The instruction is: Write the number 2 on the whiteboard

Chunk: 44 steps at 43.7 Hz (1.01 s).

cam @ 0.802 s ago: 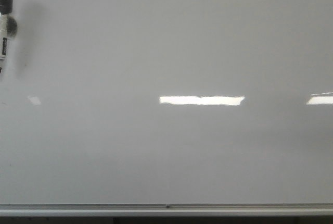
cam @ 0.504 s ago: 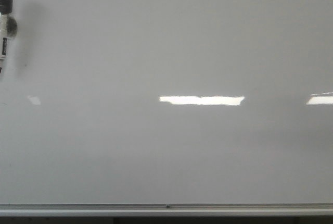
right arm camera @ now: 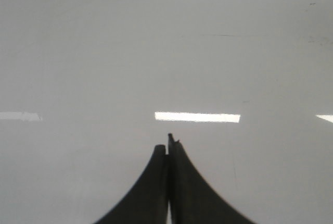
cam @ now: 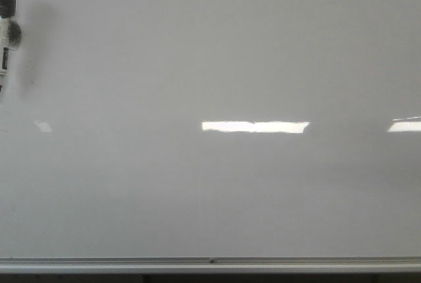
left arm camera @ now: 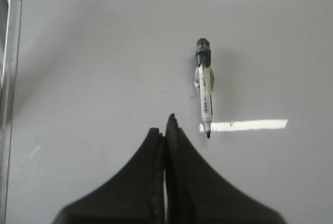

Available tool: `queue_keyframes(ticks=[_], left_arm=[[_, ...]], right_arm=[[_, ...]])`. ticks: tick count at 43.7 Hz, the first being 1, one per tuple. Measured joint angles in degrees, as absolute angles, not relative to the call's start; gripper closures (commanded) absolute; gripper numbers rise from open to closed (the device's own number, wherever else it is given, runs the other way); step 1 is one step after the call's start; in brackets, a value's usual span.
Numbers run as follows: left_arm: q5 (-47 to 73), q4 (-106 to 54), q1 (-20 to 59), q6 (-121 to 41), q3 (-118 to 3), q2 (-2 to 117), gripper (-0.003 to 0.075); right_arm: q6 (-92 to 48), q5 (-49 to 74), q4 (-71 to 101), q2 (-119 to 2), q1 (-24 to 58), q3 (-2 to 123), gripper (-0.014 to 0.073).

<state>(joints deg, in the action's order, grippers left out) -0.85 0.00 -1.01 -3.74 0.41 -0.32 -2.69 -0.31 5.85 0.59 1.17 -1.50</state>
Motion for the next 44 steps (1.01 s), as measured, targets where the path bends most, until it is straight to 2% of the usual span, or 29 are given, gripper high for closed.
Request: queue_keyframes(ticks=[8,16,31,44], left_arm=[[-2.6,0.0,-0.9,-3.7,-3.0,-0.3,0.0741],[1.0,0.0,-0.9,-3.7,-14.9,-0.1,0.0741],[17.9,0.0,-0.9,-3.7,-34.9,13.0,0.0741],[26.4,0.0,-0.9,-3.7,-37.3,23.5,0.0741]], right_arm=[[-2.7,2.7,5.9,0.6,1.2,3.3,0.0661],[-2.7,6.6,5.8,-0.4,1.2,13.6,0.0661],[-2.7,18.4,5.7,-15.9,1.2,32.3,0.0661],[-2.7,23.8,5.7,-26.4,1.2,34.9,0.0661]])
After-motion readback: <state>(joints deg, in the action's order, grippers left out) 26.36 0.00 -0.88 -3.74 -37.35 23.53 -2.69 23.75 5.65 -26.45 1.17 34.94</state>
